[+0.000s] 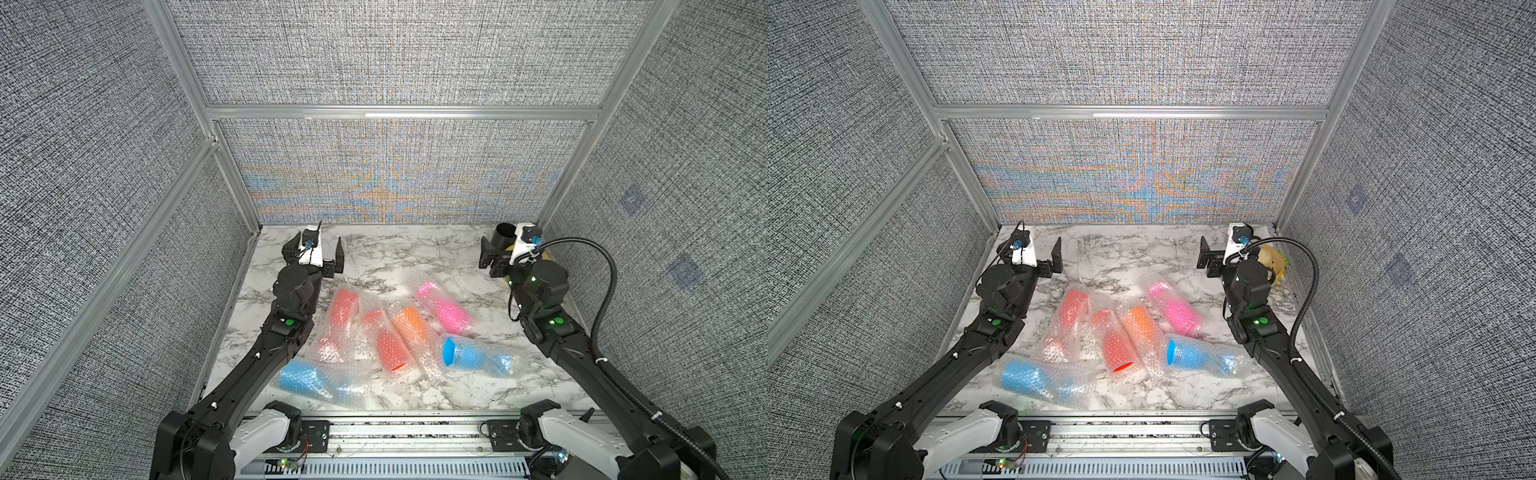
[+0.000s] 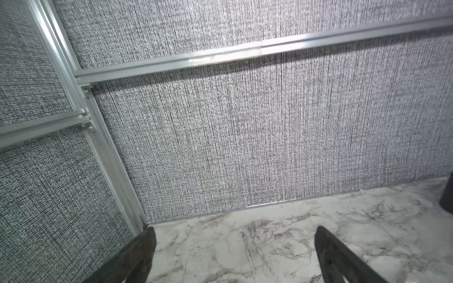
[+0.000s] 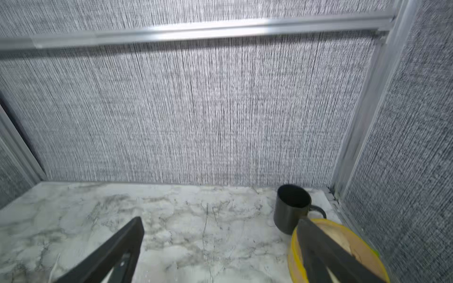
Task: Unpack wine glasses from bubble wrap
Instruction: Move the bubble wrap to the center of the board.
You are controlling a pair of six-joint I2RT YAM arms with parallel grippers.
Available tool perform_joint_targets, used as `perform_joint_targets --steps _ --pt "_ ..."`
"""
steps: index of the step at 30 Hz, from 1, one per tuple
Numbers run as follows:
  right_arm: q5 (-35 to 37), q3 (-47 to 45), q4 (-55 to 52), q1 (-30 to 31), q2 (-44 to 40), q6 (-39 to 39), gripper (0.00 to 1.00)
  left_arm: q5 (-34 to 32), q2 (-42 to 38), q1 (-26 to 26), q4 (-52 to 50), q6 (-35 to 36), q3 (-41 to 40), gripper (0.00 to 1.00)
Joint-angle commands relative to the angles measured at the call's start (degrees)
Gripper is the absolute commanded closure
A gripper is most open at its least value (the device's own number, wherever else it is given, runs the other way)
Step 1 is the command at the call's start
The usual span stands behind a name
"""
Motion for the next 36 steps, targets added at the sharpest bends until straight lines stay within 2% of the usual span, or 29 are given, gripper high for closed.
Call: perform_joint_targets --steps 1,3,4,5,6,8,11,18,23,27,36 --pt "4.46 30.67 -41.64 16.84 -0.92 2.74 0.01 3.80 -4.43 -15.36 -25.01 -6.17 11.51 0.00" --pt "2.01 35.55 -48.02 16.62 -3.05 6.41 0.01 4.44 -5.59 -15.60 -34.71 -17.17 14.95 0.00" --pt "4.06 35.10 -48.40 16.28 -5.39 11.35 0.01 5.10 -5.96 -15.49 -40.26 -20.24 17.18 0.00" --pt "1.73 34.23 -48.52 15.38 -7.87 13.94 0.01 5.98 -6.50 -15.49 -44.23 -22.03 18.66 0.00" --pt "-1.19 33.79 -48.77 14.70 -9.50 14.49 0.01 5.38 -7.13 -15.53 -45.97 -24.19 18.96 0.00" --pt "-2.98 36.77 -56.16 13.95 -8.59 16.96 0.01 2.86 -9.52 -15.44 -46.78 -31.86 16.56 0.00" --pt "-6.13 40.44 -67.61 13.79 -4.95 20.00 0.01 5.44 -12.19 -15.27 -48.01 -36.00 14.24 0.00" --pt "-7.09 31.03 -70.50 13.79 -8.72 29.52 0.01 3.68 -11.83 -15.31 -56.42 -35.83 13.74 0.00" --pt "-5.95 29.27 -77.58 13.84 -7.23 41.62 0.04 10.68 -6.70 -15.39 -63.11 -35.27 15.22 0.00" --pt "-8.72 27.59 -80.82 13.77 -5.28 49.85 0.04 14.70 -3.72 -16.15 -63.29 -33.05 13.84 0.00" --pt "-13.27 17.30 -80.24 13.66 -5.72 75.25 0.01 14.46 0.88 -21.09 -61.12 -31.67 13.26 0.00"
